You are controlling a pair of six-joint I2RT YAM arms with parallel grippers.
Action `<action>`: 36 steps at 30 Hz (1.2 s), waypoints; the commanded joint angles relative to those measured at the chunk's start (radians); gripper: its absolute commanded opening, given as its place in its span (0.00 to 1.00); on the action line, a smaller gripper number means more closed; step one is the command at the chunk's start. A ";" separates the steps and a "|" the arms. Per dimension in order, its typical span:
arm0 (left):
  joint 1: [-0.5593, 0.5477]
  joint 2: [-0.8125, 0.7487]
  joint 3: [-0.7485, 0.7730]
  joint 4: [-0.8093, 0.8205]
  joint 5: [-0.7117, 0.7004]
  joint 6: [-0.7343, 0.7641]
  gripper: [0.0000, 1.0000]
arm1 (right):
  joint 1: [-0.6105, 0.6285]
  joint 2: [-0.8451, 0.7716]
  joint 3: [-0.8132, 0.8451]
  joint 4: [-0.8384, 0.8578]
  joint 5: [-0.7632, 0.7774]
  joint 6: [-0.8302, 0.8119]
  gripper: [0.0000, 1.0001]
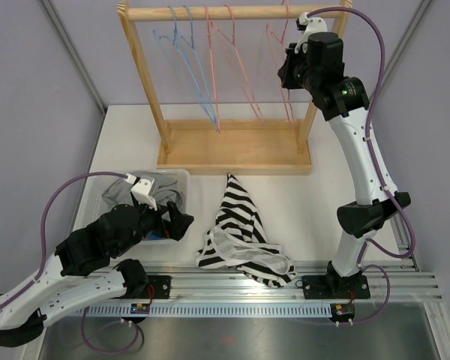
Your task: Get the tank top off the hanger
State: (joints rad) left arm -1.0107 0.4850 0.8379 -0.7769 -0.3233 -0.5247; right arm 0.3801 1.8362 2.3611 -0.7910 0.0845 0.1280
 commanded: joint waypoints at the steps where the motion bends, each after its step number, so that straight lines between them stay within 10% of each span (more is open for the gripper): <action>1: -0.005 0.023 0.029 0.014 -0.037 0.002 0.99 | -0.009 -0.023 0.001 0.012 -0.031 0.009 0.09; 17: -0.072 0.265 -0.002 0.214 -0.029 -0.040 0.99 | -0.012 -0.314 -0.212 -0.016 0.008 -0.057 0.99; 27: -0.291 0.686 0.079 0.349 -0.152 -0.044 0.99 | -0.012 -0.946 -0.917 0.150 -0.280 0.044 0.99; 36: -0.305 1.067 0.150 0.442 -0.065 -0.043 0.99 | -0.014 -1.183 -1.108 0.050 -0.411 0.052 1.00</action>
State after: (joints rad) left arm -1.3144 1.4872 0.9447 -0.4126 -0.4072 -0.5556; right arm 0.3717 0.6750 1.2747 -0.7147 -0.2676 0.1753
